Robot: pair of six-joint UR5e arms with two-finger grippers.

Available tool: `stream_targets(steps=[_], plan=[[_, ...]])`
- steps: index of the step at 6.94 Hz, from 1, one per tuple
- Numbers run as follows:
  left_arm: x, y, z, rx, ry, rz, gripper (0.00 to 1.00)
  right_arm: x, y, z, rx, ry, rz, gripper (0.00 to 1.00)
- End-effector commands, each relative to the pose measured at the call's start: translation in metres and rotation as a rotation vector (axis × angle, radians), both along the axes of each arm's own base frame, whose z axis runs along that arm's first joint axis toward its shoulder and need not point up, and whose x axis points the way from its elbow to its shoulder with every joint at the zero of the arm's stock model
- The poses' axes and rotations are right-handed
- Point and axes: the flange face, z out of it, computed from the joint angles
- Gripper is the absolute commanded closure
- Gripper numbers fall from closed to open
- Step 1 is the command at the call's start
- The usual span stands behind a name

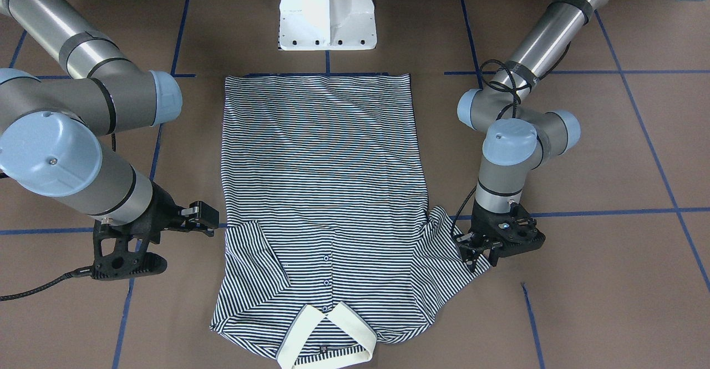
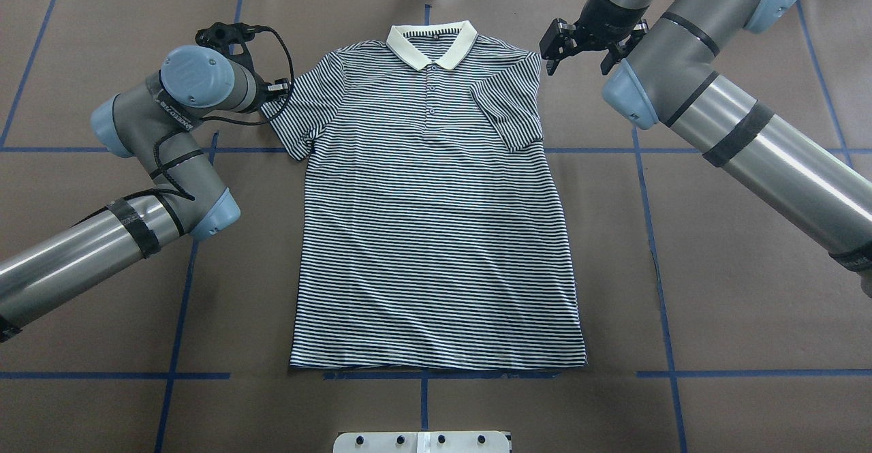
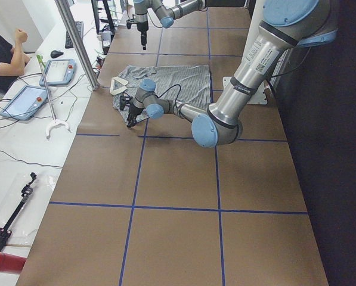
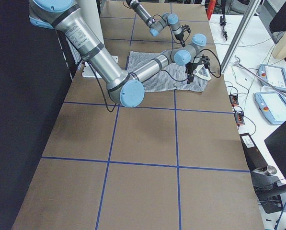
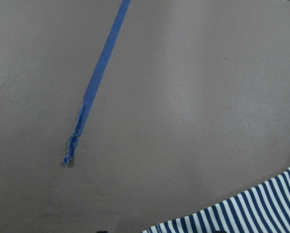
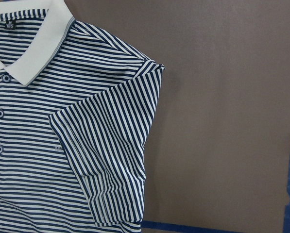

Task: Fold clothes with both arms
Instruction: 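Grasp the sleeve nearest the left gripper and fold it inward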

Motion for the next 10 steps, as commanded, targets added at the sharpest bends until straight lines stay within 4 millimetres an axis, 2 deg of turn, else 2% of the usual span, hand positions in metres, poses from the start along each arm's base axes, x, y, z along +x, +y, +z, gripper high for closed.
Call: stream_targets(steps=[1, 2, 3, 4, 5, 6, 7, 8, 9, 10], plan=[[0.002, -0.001, -0.007, 0.008, 0.005, 0.002, 0.86, 0.0, 0.0, 0.001, -0.001, 0.001, 0.0, 0.0], [0.002, -0.002, -0.013, 0.012, 0.012, 0.0, 1.0, 0.0, 0.0, 0.002, -0.001, 0.001, 0.0, 0.0], [0.001, -0.003, -0.015, 0.012, 0.012, -0.001, 1.0, 0.0, 0.0, 0.002, -0.002, 0.001, 0.0, 0.0], [-0.001, 0.001, -0.032, 0.022, 0.03, 0.008, 1.0, 0.001, 0.001, 0.005, -0.004, 0.004, 0.001, 0.0], [-0.002, 0.001, -0.071, 0.015, 0.028, 0.006, 1.0, 0.001, 0.001, 0.006, -0.001, 0.003, 0.001, 0.0], [0.006, -0.006, -0.116, -0.008, 0.013, 0.004, 1.0, 0.001, 0.001, 0.008, 0.004, 0.0, 0.0, 0.0], [0.011, -0.007, -0.138, -0.034, 0.058, -0.026, 1.0, 0.001, 0.002, 0.01, 0.009, -0.003, 0.0, 0.0], [0.027, -0.007, -0.164, -0.06, 0.118, -0.056, 1.0, 0.001, 0.002, 0.01, 0.008, -0.004, 0.001, 0.0], [0.062, -0.008, -0.188, -0.096, 0.143, -0.066, 1.0, 0.001, 0.002, 0.013, 0.005, -0.002, 0.001, 0.0], [0.09, -0.021, -0.195, -0.118, 0.136, -0.075, 1.0, 0.002, 0.003, 0.019, 0.013, -0.005, 0.001, 0.0]])
